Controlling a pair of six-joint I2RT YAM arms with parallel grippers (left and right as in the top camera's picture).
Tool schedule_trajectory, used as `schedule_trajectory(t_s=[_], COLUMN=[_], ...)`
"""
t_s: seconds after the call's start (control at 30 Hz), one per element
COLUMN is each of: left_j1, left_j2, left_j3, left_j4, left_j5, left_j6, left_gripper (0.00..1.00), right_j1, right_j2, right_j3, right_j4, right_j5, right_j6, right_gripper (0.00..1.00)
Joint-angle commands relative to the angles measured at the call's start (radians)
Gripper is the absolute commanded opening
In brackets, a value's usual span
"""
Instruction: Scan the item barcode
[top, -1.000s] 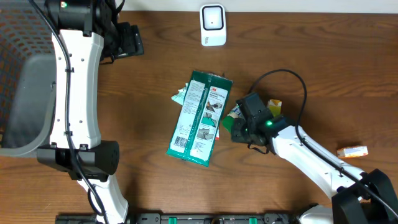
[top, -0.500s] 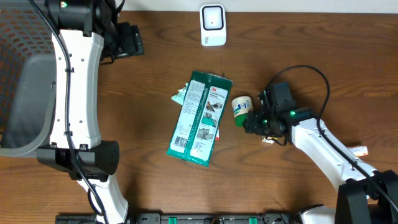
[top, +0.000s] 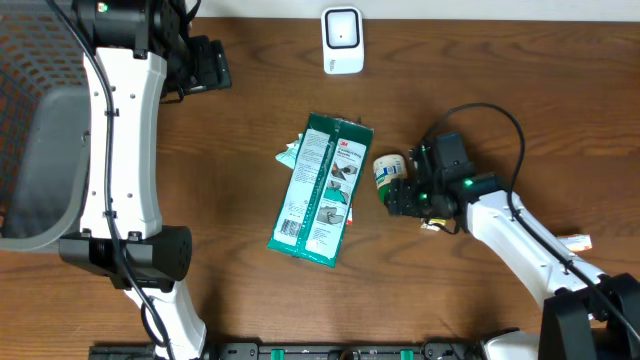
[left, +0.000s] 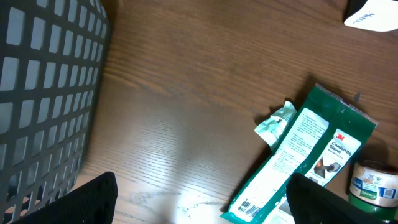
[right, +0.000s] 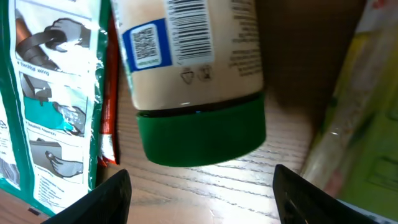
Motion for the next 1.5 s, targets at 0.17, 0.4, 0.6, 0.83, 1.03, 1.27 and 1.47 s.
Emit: schedule_trajectory(t_s=[0.17,0.4,0.6,0.83,1.03,1.27,1.47], left_j1=[0.000,0.000,0.000,0.000,0.000,0.000,0.000], left_j2=[-0.017,-0.017,-0.017,-0.017,-0.017,-0.017,-0.017], left_j3=[0.000,0.000,0.000,0.000,0.000,0.000,0.000], left_j4=[-0.005,-0.005,-0.005,-0.005,-0.005,-0.005,-0.005], left_j5=[-0.003,-0.003,-0.003,-0.003,-0.003,-0.003,-0.003], left_j6=[-0.010,-0.010,-0.010,-0.010,-0.010,-0.010,-0.010], left_gripper=[0.87,0.87,0.87,0.87,0.87,0.87,0.87], right_j1=[0.064,0.086,0.102,0.102,0.101,0.099,0.097], right_j2=[0.031,0.035,0.067,0.038,-0.036,-0.012,0.053], right_j3=[0.020,0.019,0.019,0.043,0.146,0.129,0.086], right_j4=[0.045,0.072,0.097,0.050,-0.094,-0.099,-0.056], right_j5=[0.118,0.201,0.205,0.171,0.159,0.160,0.217], right_j6=[-0.030,-0.042,-0.116,-0.145,-0.263,-0.581,-0.676], right_gripper=[0.70,0.68,0.69,0.74,0.76,0.86,0.78])
